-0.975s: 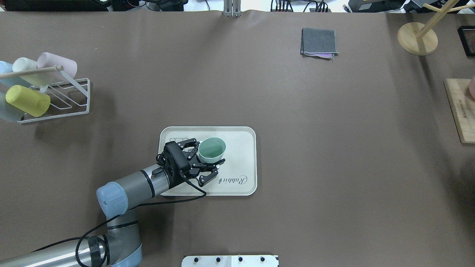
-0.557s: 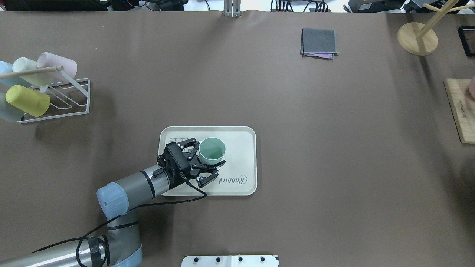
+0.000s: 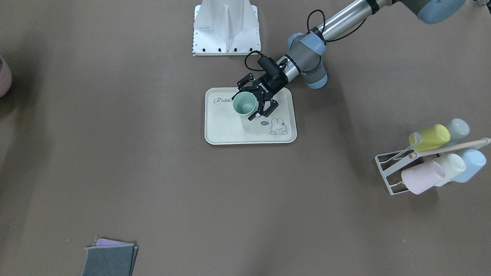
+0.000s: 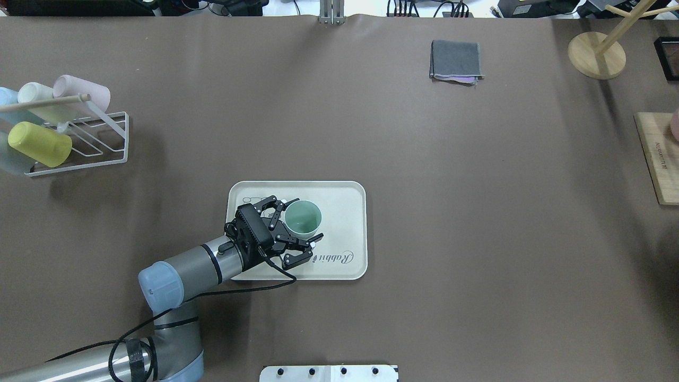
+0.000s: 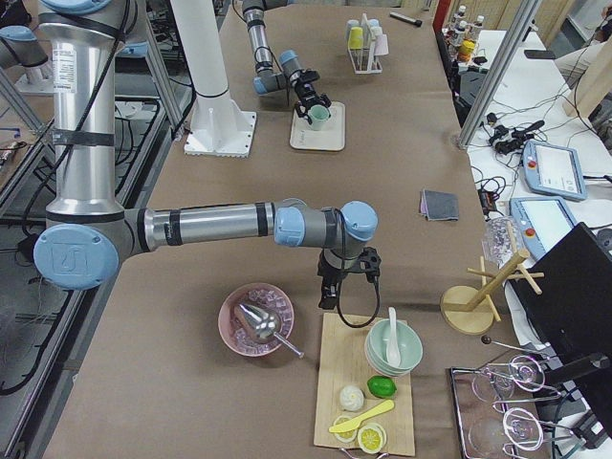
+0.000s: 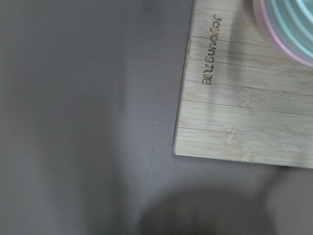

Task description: Pick up and place green cup on tray

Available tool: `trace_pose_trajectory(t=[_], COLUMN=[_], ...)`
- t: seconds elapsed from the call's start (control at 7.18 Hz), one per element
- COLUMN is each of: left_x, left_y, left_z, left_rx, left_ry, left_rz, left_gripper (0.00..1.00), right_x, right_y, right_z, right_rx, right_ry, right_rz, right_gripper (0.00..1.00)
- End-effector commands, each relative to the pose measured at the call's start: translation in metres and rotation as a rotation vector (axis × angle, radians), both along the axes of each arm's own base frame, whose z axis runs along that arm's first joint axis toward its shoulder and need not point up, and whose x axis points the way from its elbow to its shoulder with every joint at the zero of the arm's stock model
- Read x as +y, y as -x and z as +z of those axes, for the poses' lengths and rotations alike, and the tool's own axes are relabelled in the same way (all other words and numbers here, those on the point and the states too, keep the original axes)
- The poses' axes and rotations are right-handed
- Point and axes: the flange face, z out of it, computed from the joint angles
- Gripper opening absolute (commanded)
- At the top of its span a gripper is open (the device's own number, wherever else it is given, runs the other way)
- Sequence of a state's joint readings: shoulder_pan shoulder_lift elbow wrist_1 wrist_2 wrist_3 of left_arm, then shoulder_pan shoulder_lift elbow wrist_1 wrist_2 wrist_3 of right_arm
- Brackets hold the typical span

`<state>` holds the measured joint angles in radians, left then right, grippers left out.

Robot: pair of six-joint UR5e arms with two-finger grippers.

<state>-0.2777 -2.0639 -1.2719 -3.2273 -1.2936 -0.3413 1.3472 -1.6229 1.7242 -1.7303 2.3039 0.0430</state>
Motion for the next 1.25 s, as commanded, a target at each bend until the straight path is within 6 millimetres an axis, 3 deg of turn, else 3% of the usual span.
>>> trace_pose_trajectory(t=[0.0,0.28,0.42,0.56,0.7,0.84,0.97,1.11], left_x=[0.006,0.017,0.022,0.028,0.028,0.012,-0.007,-0.046], left_y=[0.026,0.065,0.084,0.108,0.132,0.156,0.166,0.176], left_z=[0.005,0.019,0.014,-0.004,-0.035,-0.062,-0.075,-0.101], left_rx=[0.011,0.014,0.030,0.059,0.042,0.011,-0.022,-0.076], left_ry=[-0.007,-0.009,-0.013,-0.020,-0.012,0.002,0.007,0.016], left_rz=[0.005,0.008,0.007,0.004,-0.009,-0.049,-0.062,-0.087], left_gripper=[0.97,0.98,0.98,0.98,0.98,0.98,0.98,0.98], right_x=[-0.001,-0.001,-0.001,-0.001,-0.001,-0.001,-0.002,-0.002], right_y=[0.000,0.000,0.000,0.000,0.000,0.001,0.001,0.001], right_z=[-0.001,0.000,0.000,-0.001,-0.001,-0.001,-0.001,-0.001], right_rx=[-0.001,0.000,0.000,-0.001,0.000,0.000,0.000,0.000], right_ry=[-0.001,0.001,0.001,-0.003,0.000,0.001,-0.001,-0.001], right_rz=[0.001,0.001,0.001,0.001,0.001,0.002,0.002,0.002], right_gripper=[0.99,0.99,0.99,0.99,0.99,0.99,0.99,0.99])
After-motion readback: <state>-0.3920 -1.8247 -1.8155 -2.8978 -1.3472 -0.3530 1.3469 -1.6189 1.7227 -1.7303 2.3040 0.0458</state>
